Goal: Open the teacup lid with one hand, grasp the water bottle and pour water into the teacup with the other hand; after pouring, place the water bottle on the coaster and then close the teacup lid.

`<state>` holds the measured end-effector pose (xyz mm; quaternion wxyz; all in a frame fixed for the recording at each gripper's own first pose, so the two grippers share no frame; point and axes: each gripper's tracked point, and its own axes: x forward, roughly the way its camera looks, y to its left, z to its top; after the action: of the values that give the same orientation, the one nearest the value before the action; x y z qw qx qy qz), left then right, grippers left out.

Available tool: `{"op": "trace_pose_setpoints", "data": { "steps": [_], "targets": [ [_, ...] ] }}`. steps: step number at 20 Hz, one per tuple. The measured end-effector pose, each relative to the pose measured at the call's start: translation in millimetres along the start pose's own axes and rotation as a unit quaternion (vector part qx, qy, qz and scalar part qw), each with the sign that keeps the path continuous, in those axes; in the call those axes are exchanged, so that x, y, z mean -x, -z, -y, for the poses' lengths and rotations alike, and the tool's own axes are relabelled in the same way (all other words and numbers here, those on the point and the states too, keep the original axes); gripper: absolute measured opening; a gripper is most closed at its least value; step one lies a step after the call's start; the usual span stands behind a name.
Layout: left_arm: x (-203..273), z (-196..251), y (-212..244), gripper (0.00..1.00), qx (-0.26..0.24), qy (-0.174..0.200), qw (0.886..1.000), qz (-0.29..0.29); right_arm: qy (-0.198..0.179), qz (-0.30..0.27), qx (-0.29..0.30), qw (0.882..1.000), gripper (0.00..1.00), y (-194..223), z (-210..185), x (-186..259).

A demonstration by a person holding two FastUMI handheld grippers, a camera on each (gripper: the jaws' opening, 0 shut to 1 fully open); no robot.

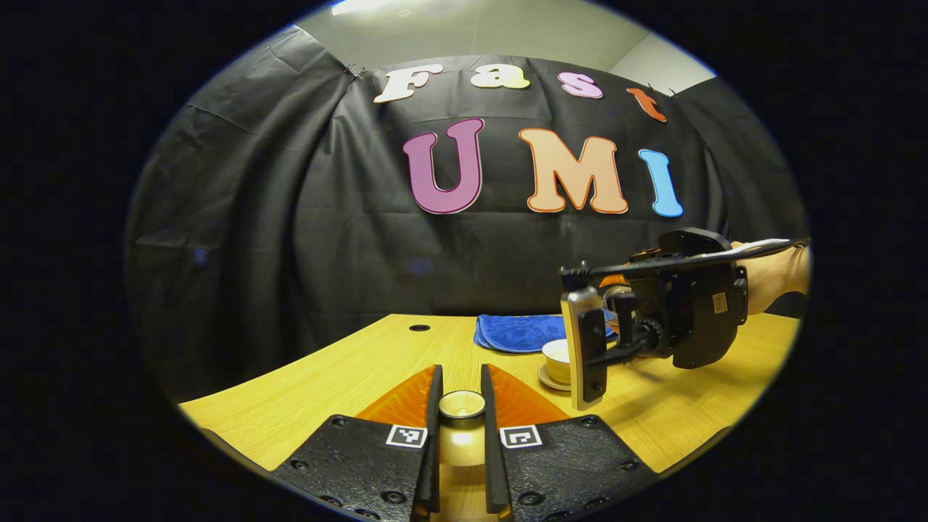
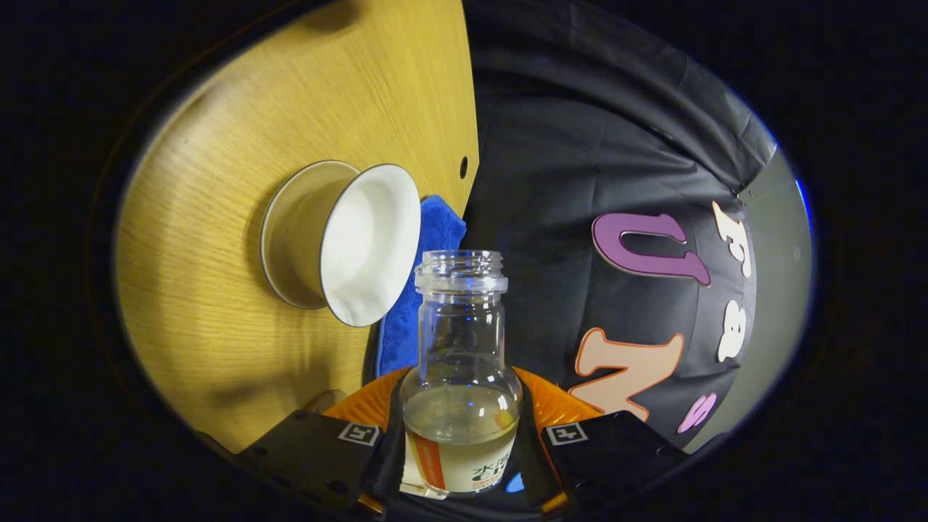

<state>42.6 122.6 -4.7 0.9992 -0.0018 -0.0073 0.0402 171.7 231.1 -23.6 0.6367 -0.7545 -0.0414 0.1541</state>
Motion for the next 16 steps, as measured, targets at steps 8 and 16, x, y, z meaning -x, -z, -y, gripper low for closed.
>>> {"op": "trace_pose_setpoints", "data": {
  "steps": [8, 16],
  "targets": [
    [-0.1, 0.4, 0.3, 0.22, 0.000, 0.000, 1.000, 0.000, -0.029, 0.007, -0.267, 0.963, 0.67, 17.7, 0.5, 10.7],
    [-0.2, -1.0, 1.1, 0.22, 0.000, -0.005, 1.000, 0.000, -0.008, 0.013, -0.534, 0.845, 0.67, 70.4, 11.2, 14.2]
  ]
}}
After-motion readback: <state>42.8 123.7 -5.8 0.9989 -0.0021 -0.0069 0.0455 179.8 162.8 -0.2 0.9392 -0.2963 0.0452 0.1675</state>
